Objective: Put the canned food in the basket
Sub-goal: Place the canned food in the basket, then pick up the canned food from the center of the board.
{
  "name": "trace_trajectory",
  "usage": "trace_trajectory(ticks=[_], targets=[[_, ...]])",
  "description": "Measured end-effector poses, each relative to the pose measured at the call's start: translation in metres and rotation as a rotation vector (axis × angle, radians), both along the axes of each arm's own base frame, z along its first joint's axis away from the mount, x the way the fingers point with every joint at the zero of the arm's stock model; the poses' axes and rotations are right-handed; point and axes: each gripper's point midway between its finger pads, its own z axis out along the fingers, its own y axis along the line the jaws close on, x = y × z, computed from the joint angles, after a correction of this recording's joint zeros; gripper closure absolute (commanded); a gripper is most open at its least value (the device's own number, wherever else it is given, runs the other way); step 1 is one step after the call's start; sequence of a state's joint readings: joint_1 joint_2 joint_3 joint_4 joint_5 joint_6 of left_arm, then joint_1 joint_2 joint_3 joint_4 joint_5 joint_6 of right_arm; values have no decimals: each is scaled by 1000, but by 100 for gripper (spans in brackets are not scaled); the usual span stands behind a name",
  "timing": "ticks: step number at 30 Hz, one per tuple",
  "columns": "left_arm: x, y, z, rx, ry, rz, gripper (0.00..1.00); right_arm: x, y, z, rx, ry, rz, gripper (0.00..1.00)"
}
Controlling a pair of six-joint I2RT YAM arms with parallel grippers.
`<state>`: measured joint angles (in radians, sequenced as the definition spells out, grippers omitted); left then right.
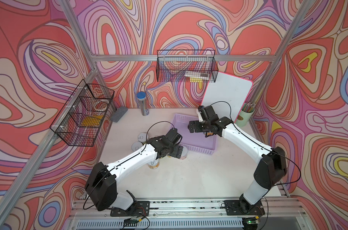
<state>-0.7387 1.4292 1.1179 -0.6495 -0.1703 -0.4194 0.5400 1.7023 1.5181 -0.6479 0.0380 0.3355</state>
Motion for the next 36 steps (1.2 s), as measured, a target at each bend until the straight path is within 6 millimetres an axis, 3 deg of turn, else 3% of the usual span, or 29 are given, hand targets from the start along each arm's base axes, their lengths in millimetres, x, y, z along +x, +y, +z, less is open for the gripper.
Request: trace_trajectory(ticks=[8, 14, 23, 36], targets=[[-6, 52, 2, -46, -4, 145, 1, -14, 35, 6, 28, -26, 63, 2], [-14, 89, 0, -120, 8, 257, 1, -22, 64, -4, 25, -12, 119, 2], [-20, 108, -11, -253, 52, 344, 1, -33, 114, -28, 2, 26, 211, 3], [-15, 133, -19, -505, 90, 489, 1, -49, 158, -44, -12, 74, 299, 5]])
